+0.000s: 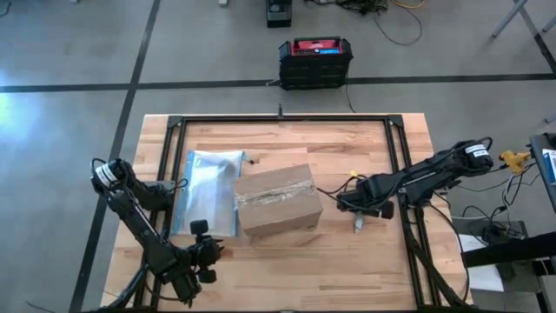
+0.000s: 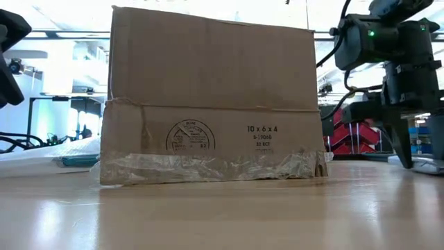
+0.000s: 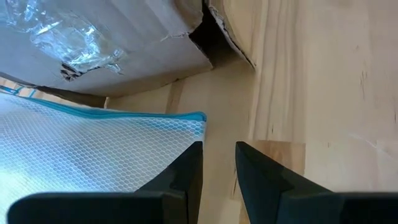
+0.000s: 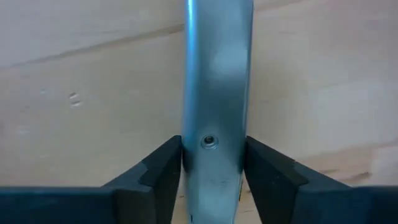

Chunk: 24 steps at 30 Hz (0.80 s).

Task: Unpack boxes
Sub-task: Break down the cardboard box until it is fully flat

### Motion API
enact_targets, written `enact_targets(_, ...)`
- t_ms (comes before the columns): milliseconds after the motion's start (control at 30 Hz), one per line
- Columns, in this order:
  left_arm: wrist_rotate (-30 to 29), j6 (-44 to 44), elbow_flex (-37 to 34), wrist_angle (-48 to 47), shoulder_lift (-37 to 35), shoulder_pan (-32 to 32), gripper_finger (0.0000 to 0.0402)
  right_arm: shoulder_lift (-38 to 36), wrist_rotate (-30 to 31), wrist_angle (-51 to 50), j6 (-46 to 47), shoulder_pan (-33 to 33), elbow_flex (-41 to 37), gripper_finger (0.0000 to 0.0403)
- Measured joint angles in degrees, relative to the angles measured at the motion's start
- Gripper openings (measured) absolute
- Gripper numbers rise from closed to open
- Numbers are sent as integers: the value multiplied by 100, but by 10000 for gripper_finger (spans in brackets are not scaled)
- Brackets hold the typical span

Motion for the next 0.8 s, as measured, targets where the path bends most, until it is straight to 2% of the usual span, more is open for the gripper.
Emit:
enact_targets(200, -117, 0, -1, 70, 0, 0, 80, 162, -15, 600, -459, 0, -153, 128)
enact_targets(467, -133, 123, -1, 100, 0, -4, 80, 131, -14, 490, -1151, 2, -129, 141)
enact_targets(600, -498, 194, -16, 191, -2, -12, 80, -48, 22, 308, -1389, 6, -139, 109)
enact_targets(700, -655, 857, -143, 827, -4, -78, 80, -206, 61, 177, -1628, 15, -172, 108)
enact_targets(800, -526, 1378, -276, 1369, -35, -128, 80, -481, 69, 179, -1884, 47, -155, 108)
